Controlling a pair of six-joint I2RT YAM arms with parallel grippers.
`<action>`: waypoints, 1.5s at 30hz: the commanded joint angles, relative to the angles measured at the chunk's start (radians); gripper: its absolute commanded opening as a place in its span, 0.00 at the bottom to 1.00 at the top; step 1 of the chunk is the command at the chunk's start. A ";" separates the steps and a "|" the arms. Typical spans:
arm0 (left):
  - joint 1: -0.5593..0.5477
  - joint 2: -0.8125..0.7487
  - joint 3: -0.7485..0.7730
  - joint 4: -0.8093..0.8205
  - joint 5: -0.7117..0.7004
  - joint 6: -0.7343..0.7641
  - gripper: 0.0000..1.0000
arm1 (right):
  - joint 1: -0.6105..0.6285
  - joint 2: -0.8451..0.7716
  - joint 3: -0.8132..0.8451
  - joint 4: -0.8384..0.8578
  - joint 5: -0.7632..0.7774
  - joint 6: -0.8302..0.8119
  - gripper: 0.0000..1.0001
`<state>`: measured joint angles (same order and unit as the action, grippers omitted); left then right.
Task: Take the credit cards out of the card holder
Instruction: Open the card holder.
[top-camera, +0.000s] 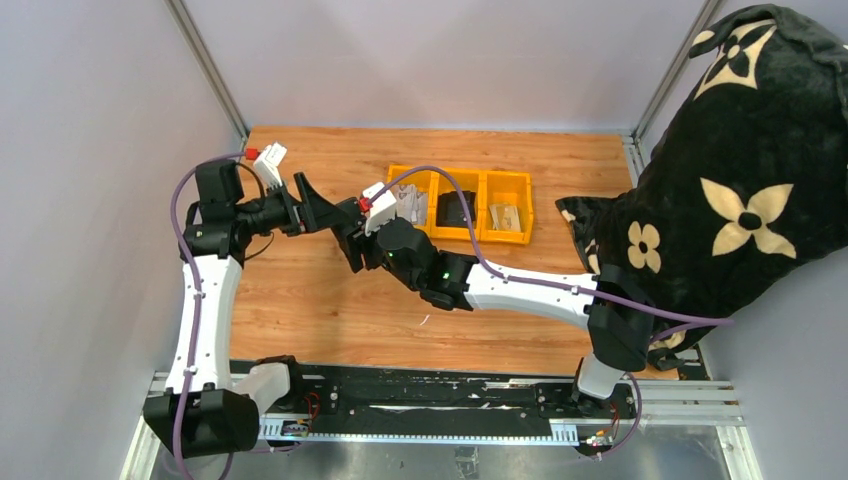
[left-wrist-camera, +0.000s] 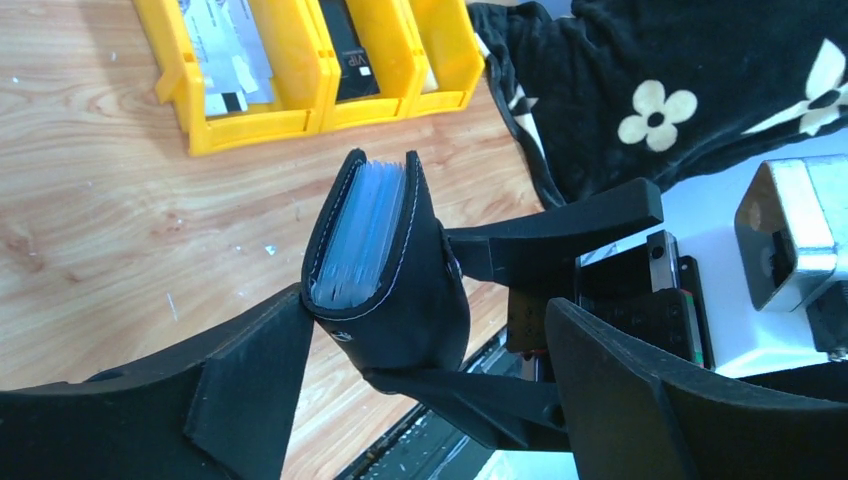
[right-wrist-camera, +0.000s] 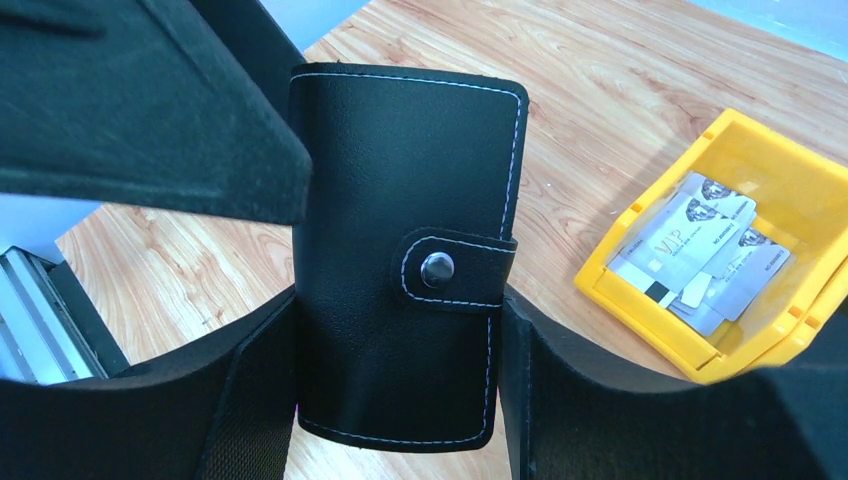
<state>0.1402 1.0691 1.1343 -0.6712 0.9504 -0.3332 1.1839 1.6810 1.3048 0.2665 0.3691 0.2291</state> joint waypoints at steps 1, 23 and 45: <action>0.001 -0.018 -0.047 0.003 0.047 -0.023 0.86 | -0.009 -0.045 0.038 0.089 -0.029 -0.019 0.53; 0.001 -0.078 -0.095 0.152 -0.024 -0.133 0.07 | -0.062 -0.124 -0.075 0.111 -0.223 0.123 0.72; 0.001 -0.116 -0.076 0.098 -0.122 -0.069 0.00 | -0.119 -0.141 0.032 -0.077 -0.278 0.091 0.60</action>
<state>0.1364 0.9634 1.0412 -0.5999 0.8238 -0.3897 1.0035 1.4940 1.2507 0.2710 0.0124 0.4221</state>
